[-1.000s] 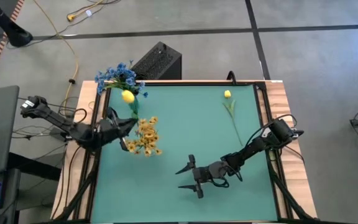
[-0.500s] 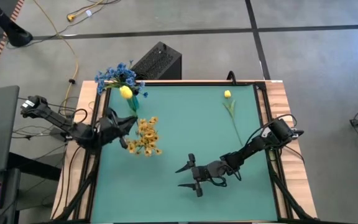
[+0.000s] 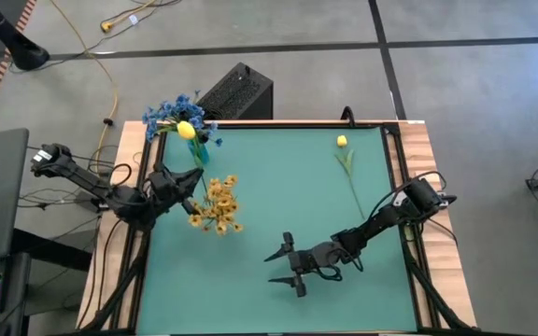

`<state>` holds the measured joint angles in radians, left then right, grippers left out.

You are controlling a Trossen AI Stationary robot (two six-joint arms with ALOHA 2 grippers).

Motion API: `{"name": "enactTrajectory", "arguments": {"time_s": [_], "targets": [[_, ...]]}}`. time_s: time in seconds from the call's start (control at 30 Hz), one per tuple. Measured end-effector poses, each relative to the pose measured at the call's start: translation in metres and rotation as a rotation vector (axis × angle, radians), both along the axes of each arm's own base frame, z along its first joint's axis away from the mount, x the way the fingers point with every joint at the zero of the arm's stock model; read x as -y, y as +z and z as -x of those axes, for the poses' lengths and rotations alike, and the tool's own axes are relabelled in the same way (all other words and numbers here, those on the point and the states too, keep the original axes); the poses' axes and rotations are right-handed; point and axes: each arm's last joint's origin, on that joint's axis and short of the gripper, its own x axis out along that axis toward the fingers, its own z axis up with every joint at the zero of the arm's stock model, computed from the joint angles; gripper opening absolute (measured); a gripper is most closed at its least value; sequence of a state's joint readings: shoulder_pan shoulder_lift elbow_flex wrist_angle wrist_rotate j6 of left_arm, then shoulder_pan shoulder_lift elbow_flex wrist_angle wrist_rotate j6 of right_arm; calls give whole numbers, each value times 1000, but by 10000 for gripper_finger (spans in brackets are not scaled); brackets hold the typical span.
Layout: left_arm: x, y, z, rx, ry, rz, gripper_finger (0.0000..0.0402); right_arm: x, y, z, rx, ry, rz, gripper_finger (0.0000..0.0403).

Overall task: Sort flowers into vase by color
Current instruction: Put the left yellow flower into the transparent vase

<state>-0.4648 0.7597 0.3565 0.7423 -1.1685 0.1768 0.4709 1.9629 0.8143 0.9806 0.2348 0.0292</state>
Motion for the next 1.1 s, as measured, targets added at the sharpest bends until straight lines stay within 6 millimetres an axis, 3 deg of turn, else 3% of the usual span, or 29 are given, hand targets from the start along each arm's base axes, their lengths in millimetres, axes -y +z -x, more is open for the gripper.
{"name": "enactTrajectory", "arguments": {"time_s": [0.3,0.5,0.8,0.93,1.1], "targets": [[1,19,15,143,-85,5,0,0,0,0,0,2,0,296],[12,6,9,65,-185,7,0,-3,0,1,0,10,0,296],[10,-4,0,-19,-74,4,0,-5,0,3,1,18,2,296],[4,11,8,45,-48,-32,0,-5,0,3,0,18,2,296],[1,30,22,170,-145,-127,0,-5,0,3,0,18,1,296]]}}
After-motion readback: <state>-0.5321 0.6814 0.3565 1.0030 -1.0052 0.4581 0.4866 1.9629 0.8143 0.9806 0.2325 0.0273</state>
